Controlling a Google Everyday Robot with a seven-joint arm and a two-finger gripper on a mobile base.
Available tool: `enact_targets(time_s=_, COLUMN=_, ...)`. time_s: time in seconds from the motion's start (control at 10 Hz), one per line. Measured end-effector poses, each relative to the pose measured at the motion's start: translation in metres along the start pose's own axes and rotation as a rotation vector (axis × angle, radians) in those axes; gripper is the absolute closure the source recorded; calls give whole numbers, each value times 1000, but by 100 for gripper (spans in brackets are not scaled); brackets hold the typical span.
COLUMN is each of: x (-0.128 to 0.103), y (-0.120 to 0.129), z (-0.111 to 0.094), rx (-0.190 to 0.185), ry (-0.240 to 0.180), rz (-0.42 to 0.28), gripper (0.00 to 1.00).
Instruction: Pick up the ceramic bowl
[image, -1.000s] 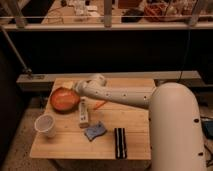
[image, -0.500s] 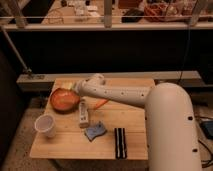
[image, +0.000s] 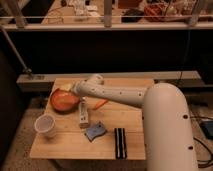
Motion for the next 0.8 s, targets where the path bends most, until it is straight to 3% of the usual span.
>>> enact_targets(time_s=0.8, x=-5, y=4, z=12, rx=-20, ry=-23, rz=-5, gripper=20)
